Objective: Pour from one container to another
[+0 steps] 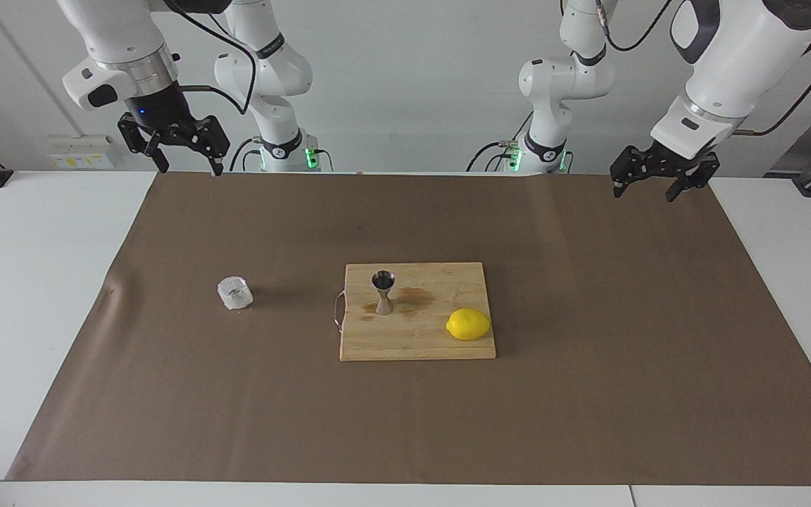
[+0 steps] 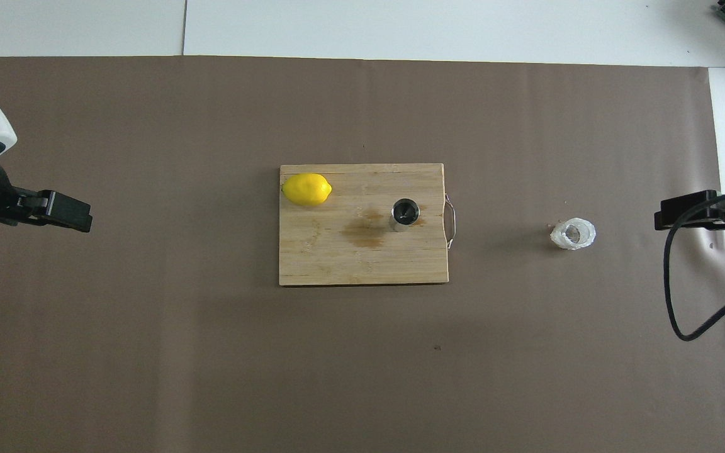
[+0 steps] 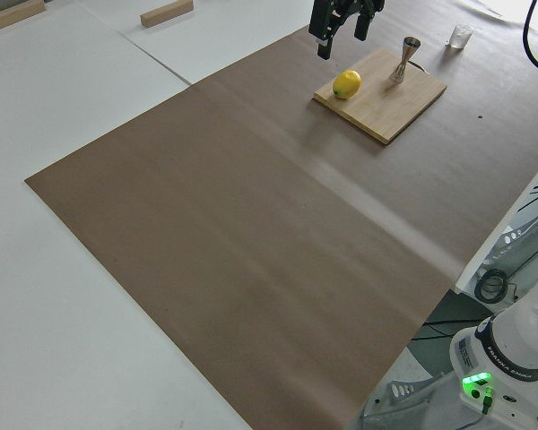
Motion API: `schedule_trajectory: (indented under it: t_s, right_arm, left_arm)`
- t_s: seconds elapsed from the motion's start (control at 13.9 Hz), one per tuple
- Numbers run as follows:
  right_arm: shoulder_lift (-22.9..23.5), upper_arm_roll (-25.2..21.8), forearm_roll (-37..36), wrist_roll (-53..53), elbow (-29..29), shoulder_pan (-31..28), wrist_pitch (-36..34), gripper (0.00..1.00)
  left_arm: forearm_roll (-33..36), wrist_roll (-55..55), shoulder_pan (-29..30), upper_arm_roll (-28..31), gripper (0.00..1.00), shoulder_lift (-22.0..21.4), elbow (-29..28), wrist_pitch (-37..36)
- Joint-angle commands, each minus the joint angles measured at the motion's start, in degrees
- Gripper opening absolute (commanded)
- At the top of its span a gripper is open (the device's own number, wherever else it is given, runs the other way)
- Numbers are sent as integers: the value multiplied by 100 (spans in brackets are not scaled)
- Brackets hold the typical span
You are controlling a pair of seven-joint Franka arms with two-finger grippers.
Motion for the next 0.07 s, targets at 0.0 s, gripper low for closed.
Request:
schedule_trajectory:
  t_s: [0.0]
  right_arm:
    - [-225,57,-25,85,-295,-27,56,100]
  left_arm:
    - [-78,66,12,30,100,-186,-204,58]
